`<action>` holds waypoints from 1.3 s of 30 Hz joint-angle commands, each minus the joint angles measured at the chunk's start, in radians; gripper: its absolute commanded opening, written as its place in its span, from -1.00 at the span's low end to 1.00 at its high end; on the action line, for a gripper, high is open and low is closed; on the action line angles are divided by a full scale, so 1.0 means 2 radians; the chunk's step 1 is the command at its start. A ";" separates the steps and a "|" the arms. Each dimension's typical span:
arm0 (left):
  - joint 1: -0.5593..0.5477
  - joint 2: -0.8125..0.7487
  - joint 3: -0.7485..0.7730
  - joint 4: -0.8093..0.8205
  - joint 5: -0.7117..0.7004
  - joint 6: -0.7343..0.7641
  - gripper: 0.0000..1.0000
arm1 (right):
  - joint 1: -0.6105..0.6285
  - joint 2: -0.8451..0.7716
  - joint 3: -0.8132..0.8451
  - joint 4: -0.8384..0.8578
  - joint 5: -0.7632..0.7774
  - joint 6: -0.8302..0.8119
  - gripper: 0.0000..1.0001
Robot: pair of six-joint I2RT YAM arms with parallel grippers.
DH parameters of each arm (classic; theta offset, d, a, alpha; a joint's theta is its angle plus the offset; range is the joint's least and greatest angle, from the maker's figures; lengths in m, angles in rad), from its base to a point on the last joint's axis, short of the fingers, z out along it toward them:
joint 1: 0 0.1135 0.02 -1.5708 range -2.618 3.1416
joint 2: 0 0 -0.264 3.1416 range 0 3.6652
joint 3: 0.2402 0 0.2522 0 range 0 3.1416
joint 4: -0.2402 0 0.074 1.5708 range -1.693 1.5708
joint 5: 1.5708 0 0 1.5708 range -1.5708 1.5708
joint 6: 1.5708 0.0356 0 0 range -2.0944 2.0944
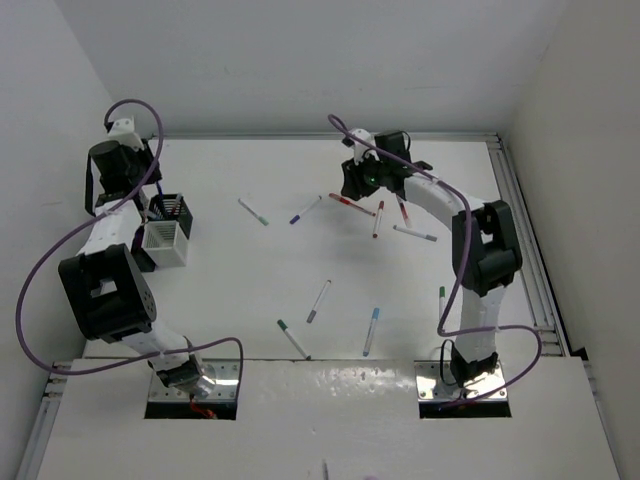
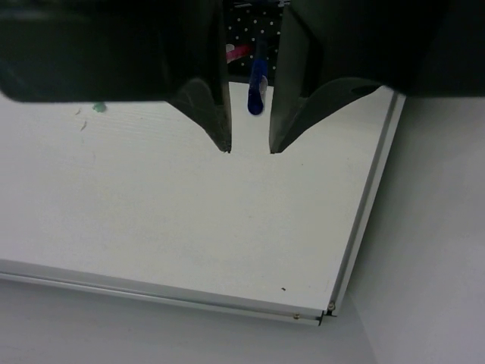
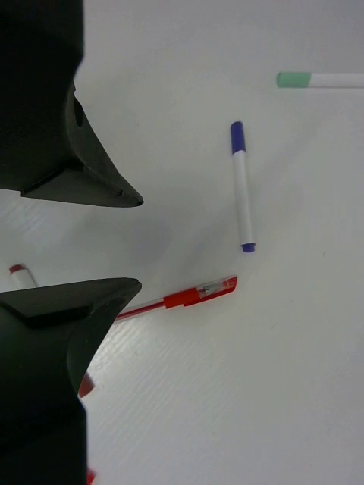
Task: Sort the stationery into containers
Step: Place the pen in the storage box, then pick up the pen from the center of the board.
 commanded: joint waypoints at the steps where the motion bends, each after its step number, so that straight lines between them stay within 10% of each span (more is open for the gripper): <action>1: 0.005 -0.015 -0.021 0.041 0.005 -0.008 -0.32 | -0.004 0.027 0.041 -0.009 -0.013 -0.067 -0.15; 8: 0.015 -0.035 -0.041 0.044 0.026 -0.031 0.17 | -0.004 0.096 0.103 -0.049 -0.014 -0.111 -0.11; 28: 0.019 -0.110 0.019 -0.029 0.126 -0.083 0.24 | -0.014 0.199 0.188 -0.161 0.042 -0.235 -0.27; 39: 0.020 -0.131 0.015 -0.043 0.178 -0.089 0.25 | -0.001 0.166 0.175 -0.219 -0.008 -0.262 -1.00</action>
